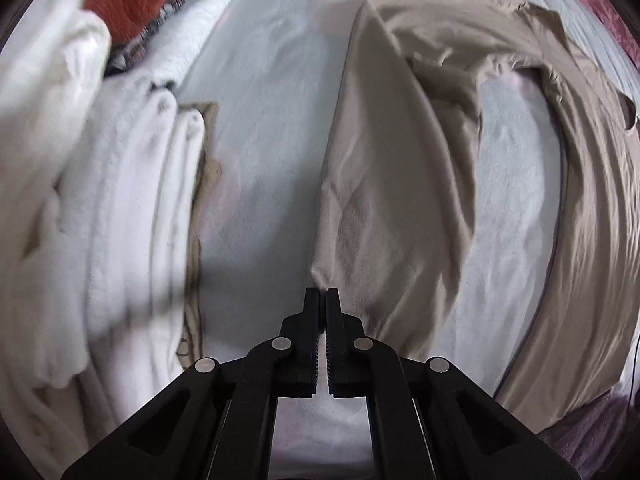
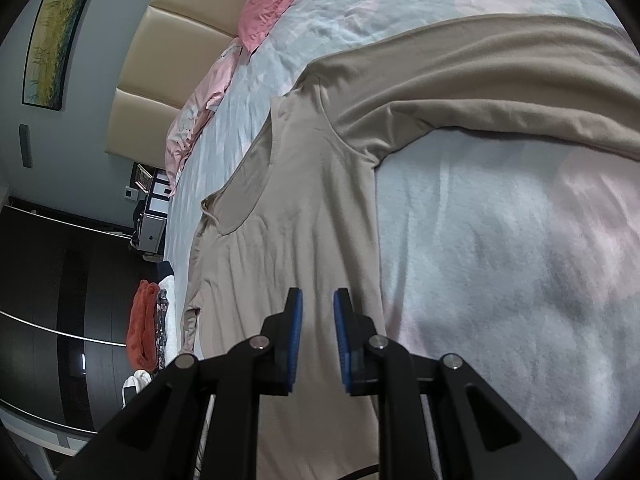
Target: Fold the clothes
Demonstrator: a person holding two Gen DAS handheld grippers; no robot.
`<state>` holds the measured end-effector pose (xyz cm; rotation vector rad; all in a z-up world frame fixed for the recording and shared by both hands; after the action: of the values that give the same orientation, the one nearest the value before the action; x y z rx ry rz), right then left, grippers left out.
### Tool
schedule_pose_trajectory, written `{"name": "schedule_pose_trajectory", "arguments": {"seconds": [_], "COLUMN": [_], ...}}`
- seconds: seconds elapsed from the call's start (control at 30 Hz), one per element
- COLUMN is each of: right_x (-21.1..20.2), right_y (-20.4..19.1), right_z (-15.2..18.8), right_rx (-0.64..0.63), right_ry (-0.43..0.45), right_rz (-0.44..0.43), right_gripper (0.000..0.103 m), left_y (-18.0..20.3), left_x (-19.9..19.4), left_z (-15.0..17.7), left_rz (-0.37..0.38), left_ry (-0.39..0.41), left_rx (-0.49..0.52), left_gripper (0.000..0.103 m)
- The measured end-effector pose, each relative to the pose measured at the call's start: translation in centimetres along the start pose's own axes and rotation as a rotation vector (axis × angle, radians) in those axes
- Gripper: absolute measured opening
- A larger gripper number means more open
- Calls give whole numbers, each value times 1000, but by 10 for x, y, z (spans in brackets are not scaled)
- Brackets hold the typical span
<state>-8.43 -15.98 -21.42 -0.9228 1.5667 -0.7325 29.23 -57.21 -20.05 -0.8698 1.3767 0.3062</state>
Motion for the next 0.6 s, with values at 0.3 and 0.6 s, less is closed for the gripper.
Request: {"name": "schedule_pose_trajectory", "arguments": {"seconds": [0.3,0.6], "right_x": [-2,-12], "right_y": [1,17], "right_z": [-6,-5], "right_rx": [9,-16], "right_ry": [12,-13], "right_rz": [-10,106], "right_gripper": [17,21], "left_y": [-42,17], "left_x": [-94,-88], "left_z": [-30,-8], "left_rz": [16,115], "left_ry": [159,97], "left_rx": [-97,50], "left_gripper": [2,6]}}
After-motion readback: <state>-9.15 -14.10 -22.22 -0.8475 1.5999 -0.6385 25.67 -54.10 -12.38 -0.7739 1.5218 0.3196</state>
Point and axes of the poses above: each gripper's, at about its wrist camera, not at the fingertips, and x roughly the way its jaws point, y to its right, z to its underside, the point moved 9 cm from there along x, roughly the way its jaws point, and after that the axes turned 11 degrees about -z, right-handed, at the moved point
